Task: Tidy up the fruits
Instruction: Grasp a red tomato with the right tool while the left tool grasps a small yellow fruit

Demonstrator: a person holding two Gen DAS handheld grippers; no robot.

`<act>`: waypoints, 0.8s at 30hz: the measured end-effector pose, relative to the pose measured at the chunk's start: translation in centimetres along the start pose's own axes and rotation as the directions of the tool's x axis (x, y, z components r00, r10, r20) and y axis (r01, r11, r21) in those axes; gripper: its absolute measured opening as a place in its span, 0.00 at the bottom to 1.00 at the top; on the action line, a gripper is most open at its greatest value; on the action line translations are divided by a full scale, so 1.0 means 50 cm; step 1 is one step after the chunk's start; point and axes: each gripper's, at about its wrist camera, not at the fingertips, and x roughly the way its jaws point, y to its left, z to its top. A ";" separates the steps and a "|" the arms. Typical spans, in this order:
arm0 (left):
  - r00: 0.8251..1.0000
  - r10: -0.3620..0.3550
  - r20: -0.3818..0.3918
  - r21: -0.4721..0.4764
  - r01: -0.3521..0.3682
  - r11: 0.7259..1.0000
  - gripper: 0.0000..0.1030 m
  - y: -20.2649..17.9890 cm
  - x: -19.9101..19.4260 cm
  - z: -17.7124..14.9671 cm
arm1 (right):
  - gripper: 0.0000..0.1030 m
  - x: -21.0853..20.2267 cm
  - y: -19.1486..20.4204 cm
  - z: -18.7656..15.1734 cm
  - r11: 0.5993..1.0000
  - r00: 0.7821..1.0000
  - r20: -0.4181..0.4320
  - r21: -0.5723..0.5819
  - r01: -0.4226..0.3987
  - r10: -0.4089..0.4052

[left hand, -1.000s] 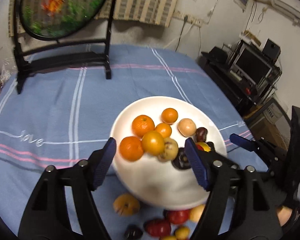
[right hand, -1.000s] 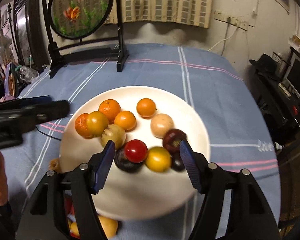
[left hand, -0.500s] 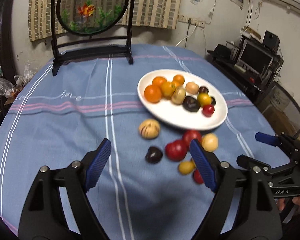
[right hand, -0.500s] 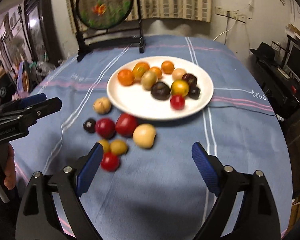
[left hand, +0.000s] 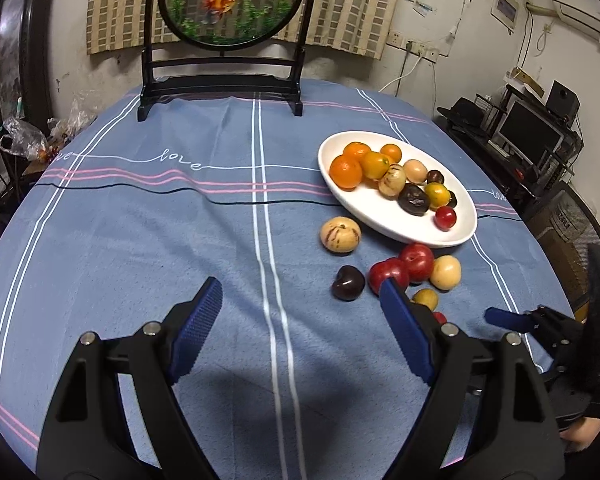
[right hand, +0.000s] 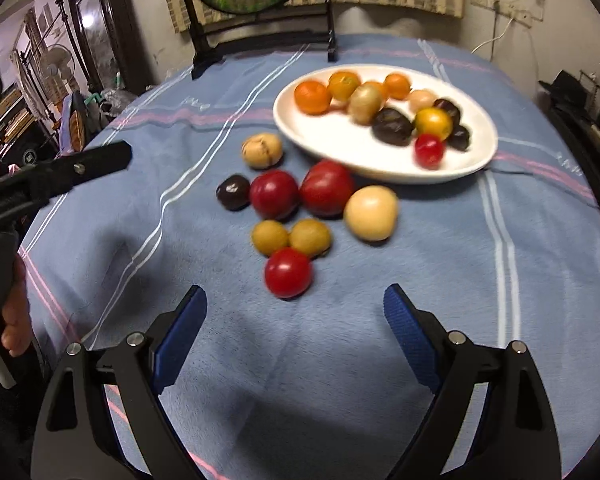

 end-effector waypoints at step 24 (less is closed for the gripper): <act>0.986 -0.064 -0.154 0.129 0.085 0.988 0.81 -0.133 0.112 -0.051 | 0.30 -0.038 -0.097 -0.026 0.994 0.997 0.062 0.104 0.029 -0.036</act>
